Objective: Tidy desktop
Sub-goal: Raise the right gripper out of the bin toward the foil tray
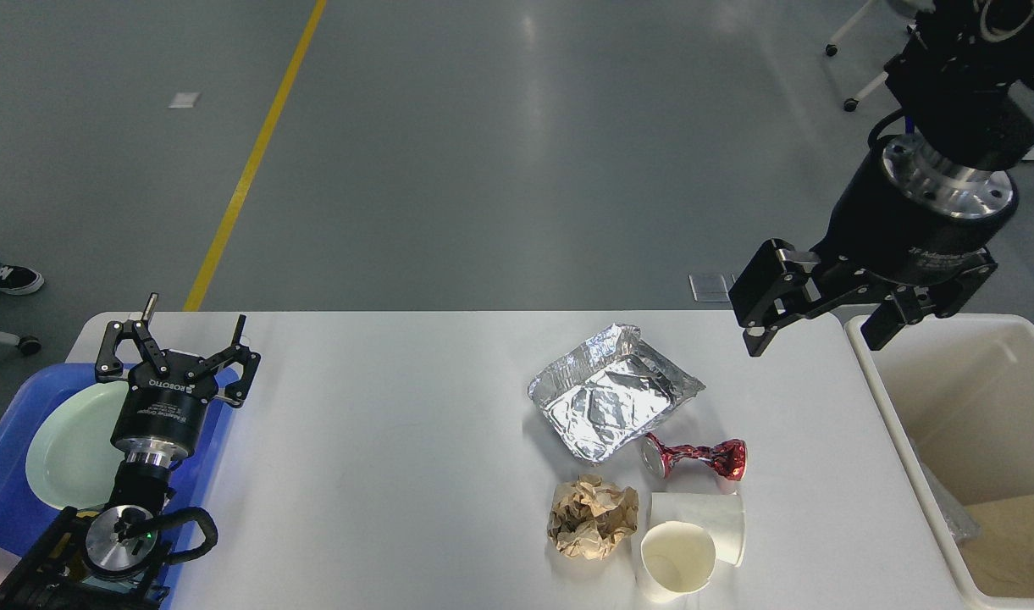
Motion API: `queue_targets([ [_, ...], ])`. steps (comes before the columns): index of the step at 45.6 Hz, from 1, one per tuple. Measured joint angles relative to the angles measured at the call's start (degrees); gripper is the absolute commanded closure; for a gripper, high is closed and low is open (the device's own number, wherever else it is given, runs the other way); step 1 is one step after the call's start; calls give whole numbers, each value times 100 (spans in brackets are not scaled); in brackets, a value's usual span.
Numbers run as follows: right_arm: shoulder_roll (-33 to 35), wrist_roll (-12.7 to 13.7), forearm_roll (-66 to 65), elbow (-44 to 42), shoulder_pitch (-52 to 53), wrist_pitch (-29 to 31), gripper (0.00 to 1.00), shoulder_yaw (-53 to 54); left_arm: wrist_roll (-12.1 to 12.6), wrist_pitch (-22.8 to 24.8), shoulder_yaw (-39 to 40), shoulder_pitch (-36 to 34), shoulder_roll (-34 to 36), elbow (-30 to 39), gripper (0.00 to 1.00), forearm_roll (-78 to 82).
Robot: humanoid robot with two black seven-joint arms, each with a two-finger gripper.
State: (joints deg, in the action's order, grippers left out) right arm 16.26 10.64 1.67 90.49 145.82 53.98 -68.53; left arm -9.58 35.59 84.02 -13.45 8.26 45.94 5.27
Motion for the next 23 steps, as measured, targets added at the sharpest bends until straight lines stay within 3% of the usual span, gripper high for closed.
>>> queue_targets([
  [14,-40,-6,20,-61,-201,-165,0,48,0,0,0,0,0,0,4,0],
  [23,-89,-6,13,-329,-779,-683,0,239,7,0,0,1,0,0,4,0],
])
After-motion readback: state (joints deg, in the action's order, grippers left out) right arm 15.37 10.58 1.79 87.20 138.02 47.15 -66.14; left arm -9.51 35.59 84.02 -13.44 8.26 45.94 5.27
